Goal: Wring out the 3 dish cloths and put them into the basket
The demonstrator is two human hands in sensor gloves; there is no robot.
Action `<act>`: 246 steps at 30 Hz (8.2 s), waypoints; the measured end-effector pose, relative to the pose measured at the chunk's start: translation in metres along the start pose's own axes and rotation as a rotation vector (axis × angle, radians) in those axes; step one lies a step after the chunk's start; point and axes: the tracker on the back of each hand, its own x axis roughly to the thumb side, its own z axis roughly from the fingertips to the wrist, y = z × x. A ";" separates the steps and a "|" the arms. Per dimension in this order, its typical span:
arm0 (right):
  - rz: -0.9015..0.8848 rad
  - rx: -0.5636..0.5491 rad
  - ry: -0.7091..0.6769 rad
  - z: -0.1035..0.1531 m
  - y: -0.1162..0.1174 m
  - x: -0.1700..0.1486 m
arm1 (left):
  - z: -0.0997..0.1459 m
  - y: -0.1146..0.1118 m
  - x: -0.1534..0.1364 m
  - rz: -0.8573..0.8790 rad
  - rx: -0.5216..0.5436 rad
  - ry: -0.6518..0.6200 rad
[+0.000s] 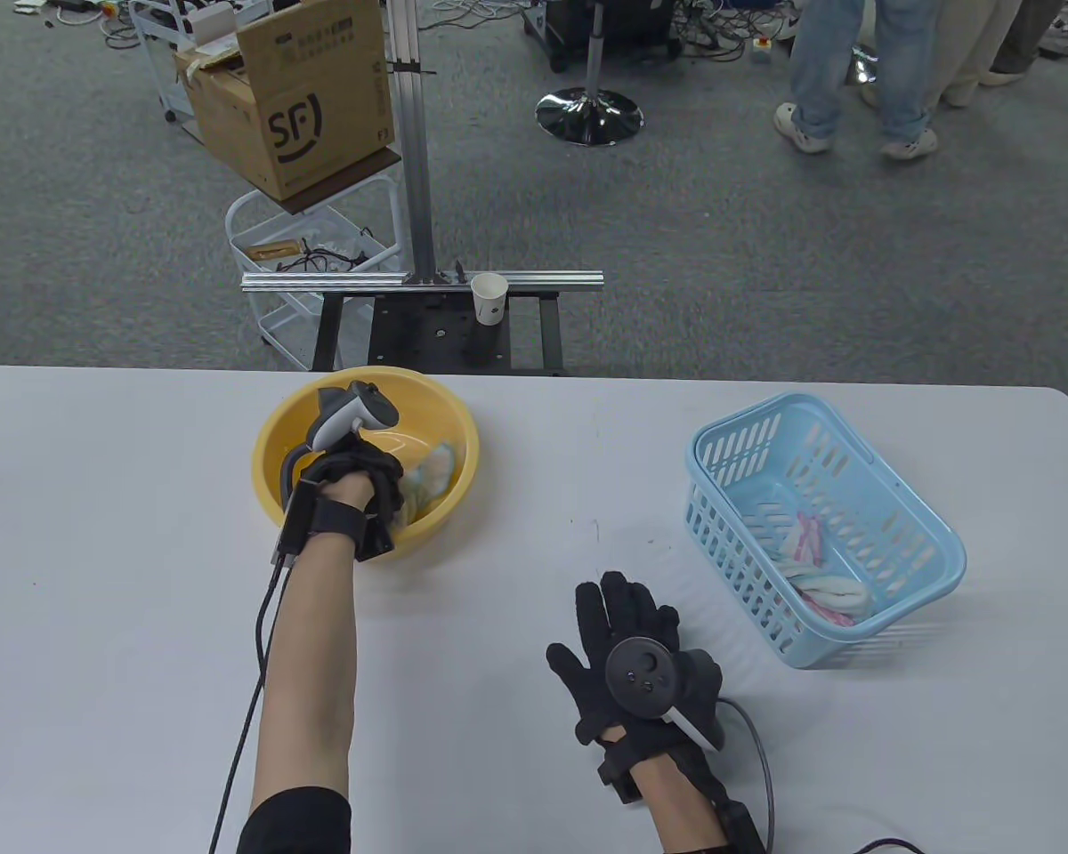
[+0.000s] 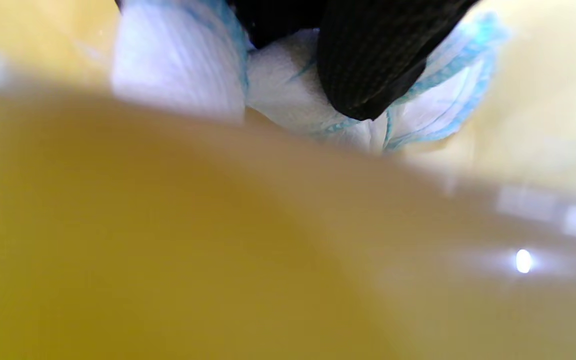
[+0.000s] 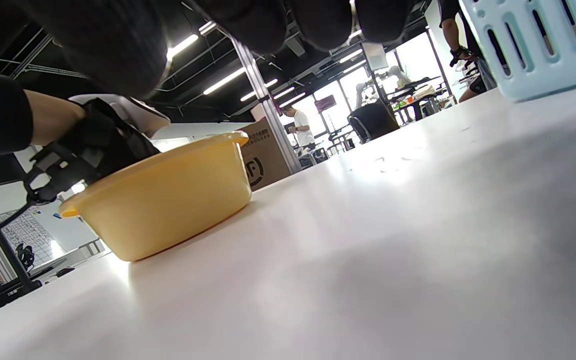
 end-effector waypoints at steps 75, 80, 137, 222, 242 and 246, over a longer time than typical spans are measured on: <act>-0.398 -0.378 -0.271 0.018 -0.014 0.047 | 0.325 -0.083 0.061 0.410 0.479 -1.033; -0.565 -0.465 -0.050 0.014 -0.022 0.016 | 0.310 -0.094 0.058 0.505 0.453 -1.070; -1.105 0.068 -0.071 -0.003 -0.006 0.013 | 0.154 -0.228 0.016 0.855 -0.671 -0.995; 0.145 -0.332 -0.572 0.017 -0.024 0.064 | 0.180 -0.204 0.011 0.708 -0.449 -0.946; 0.141 -0.152 -0.406 0.013 -0.013 0.084 | 0.219 -0.181 0.017 -0.249 0.698 -0.655; -0.049 -0.106 -0.309 0.011 -0.013 0.076 | 0.224 -0.182 0.019 -0.292 0.809 -0.672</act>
